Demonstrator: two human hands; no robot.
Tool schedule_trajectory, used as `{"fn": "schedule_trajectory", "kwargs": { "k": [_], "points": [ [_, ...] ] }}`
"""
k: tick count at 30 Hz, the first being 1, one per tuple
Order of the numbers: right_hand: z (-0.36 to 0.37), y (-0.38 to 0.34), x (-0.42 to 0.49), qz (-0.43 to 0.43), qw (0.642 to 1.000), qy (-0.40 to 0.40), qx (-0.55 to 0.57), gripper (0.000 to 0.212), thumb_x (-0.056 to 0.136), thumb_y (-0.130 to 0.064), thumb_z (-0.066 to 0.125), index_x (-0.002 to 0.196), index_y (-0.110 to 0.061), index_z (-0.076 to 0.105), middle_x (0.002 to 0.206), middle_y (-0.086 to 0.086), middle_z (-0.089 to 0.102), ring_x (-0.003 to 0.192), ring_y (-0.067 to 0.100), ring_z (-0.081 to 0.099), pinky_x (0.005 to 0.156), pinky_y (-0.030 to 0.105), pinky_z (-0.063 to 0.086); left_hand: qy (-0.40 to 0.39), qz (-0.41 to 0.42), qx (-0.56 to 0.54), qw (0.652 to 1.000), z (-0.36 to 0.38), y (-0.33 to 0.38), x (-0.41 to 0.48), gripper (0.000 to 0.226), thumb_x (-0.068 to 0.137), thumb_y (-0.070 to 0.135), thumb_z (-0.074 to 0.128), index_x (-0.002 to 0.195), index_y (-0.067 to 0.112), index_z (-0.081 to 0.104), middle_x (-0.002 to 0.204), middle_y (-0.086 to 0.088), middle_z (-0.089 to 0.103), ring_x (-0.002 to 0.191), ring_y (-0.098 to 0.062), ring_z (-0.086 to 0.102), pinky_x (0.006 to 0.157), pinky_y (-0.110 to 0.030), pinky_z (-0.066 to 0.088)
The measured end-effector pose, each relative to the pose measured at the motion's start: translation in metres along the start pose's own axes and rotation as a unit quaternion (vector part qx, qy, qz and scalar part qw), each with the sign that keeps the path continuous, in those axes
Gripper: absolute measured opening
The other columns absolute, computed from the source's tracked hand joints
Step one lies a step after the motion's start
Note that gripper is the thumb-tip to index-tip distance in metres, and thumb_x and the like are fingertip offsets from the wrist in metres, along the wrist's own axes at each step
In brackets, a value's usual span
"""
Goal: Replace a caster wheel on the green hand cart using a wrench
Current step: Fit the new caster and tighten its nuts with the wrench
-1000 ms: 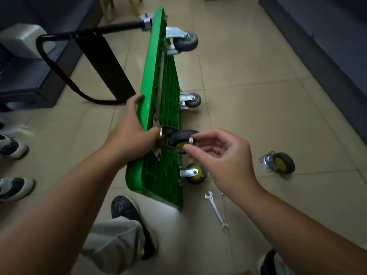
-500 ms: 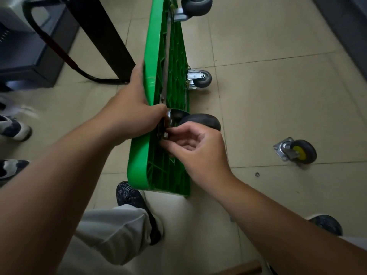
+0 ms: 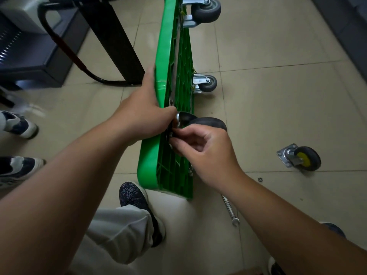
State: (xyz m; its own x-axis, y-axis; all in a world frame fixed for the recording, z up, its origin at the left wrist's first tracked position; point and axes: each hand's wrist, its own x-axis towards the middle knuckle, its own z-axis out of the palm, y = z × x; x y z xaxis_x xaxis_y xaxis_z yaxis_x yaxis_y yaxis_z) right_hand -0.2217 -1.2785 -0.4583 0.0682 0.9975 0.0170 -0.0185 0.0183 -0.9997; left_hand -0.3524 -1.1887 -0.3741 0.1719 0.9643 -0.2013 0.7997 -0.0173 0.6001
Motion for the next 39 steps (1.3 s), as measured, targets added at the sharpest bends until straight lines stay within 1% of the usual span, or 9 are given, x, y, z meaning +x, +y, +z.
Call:
{"fn": "schedule_trajectory", "kwargs": {
  "k": [4,7,9,13,20,24,30,33,39],
  "points": [
    [0.003,-0.001,0.002,0.006,1.000,-0.006,-0.020,0.010,0.088,-0.011,0.075,0.099,-0.010,0.076,0.080,0.005,0.075,0.073,0.019,0.072,0.071,0.038,0.061,0.000,-0.007,0.000,1.000,0.000,-0.001,0.000,0.101,0.089,0.022,0.069,0.157,0.049,0.000,0.092,0.022,0.052,0.088,-0.019,0.069,0.084,-0.047,0.060],
    [0.002,-0.002,0.005,0.009,1.000,-0.012,-0.014,0.010,0.088,-0.008,0.075,0.098,-0.011,0.075,0.079,0.006,0.075,0.070,0.016,0.072,0.067,0.028,0.058,0.005,-0.013,0.010,1.000,0.002,-0.002,0.000,0.101,0.086,0.026,0.069,0.155,0.051,0.000,0.106,0.009,0.062,0.091,-0.023,0.069,0.085,-0.048,0.059],
    [0.000,-0.002,0.003,-0.045,0.996,-0.002,-0.080,0.014,0.087,-0.008,0.076,0.100,-0.012,0.075,0.086,0.000,0.075,0.078,0.009,0.071,0.074,0.024,0.058,0.010,-0.011,0.019,1.000,0.003,-0.001,0.000,0.102,0.083,0.030,0.068,0.154,0.052,0.000,0.120,0.003,0.062,0.096,-0.026,0.068,0.088,-0.048,0.058],
    [-0.004,-0.001,0.002,-0.126,0.979,-0.001,-0.163,0.017,0.087,-0.009,0.075,0.104,-0.010,0.076,0.094,-0.002,0.074,0.087,0.007,0.069,0.079,0.030,0.057,0.012,-0.013,0.025,1.000,0.004,0.000,-0.002,0.101,0.086,0.027,0.068,0.155,0.051,-0.002,0.116,0.003,0.062,0.093,-0.025,0.068,0.086,-0.046,0.059],
    [-0.002,-0.011,0.007,-0.017,0.990,-0.038,-0.134,0.008,0.093,-0.020,0.070,0.095,-0.013,0.074,0.075,-0.002,0.072,0.066,0.010,0.070,0.063,0.027,0.058,0.011,-0.014,0.027,0.999,0.004,0.000,-0.002,0.101,0.088,0.027,0.068,0.156,0.051,-0.003,0.118,0.003,0.061,0.092,-0.023,0.068,0.084,-0.047,0.059],
    [0.006,-0.016,0.004,0.036,0.999,0.017,0.009,0.013,0.087,-0.007,0.075,0.099,-0.009,0.070,0.080,0.009,0.073,0.073,0.024,0.072,0.068,0.030,0.060,0.014,-0.012,0.041,0.999,0.002,0.001,-0.004,0.101,0.088,0.027,0.068,0.157,0.049,-0.002,0.113,0.003,0.059,0.091,-0.024,0.067,0.085,-0.046,0.058],
    [0.006,-0.007,-0.011,0.076,0.997,-0.016,-0.004,0.014,0.084,-0.012,0.079,0.097,-0.015,0.075,0.084,0.002,0.077,0.081,0.019,0.074,0.079,0.033,0.061,0.013,-0.011,0.038,0.999,0.002,0.000,-0.003,0.100,0.090,0.028,0.068,0.157,0.047,-0.003,0.112,0.004,0.058,0.089,-0.023,0.067,0.085,-0.046,0.059],
    [0.004,-0.009,-0.013,0.073,0.997,-0.017,-0.033,0.020,0.082,-0.013,0.081,0.101,-0.015,0.074,0.083,0.000,0.076,0.077,0.015,0.074,0.076,0.031,0.061,0.015,-0.008,0.038,0.999,0.003,0.000,-0.003,0.100,0.089,0.029,0.068,0.157,0.048,-0.002,0.118,0.002,0.062,0.091,-0.024,0.068,0.085,-0.047,0.059],
    [0.007,-0.015,-0.015,0.046,0.999,-0.001,0.009,0.034,0.082,-0.008,0.079,0.114,-0.017,0.071,0.086,0.002,0.074,0.072,0.016,0.069,0.073,0.029,0.060,0.017,-0.005,0.029,0.999,0.003,-0.001,-0.002,0.100,0.086,0.027,0.068,0.156,0.051,0.000,0.121,0.000,0.065,0.090,-0.023,0.069,0.082,-0.048,0.059]
  ]
}}
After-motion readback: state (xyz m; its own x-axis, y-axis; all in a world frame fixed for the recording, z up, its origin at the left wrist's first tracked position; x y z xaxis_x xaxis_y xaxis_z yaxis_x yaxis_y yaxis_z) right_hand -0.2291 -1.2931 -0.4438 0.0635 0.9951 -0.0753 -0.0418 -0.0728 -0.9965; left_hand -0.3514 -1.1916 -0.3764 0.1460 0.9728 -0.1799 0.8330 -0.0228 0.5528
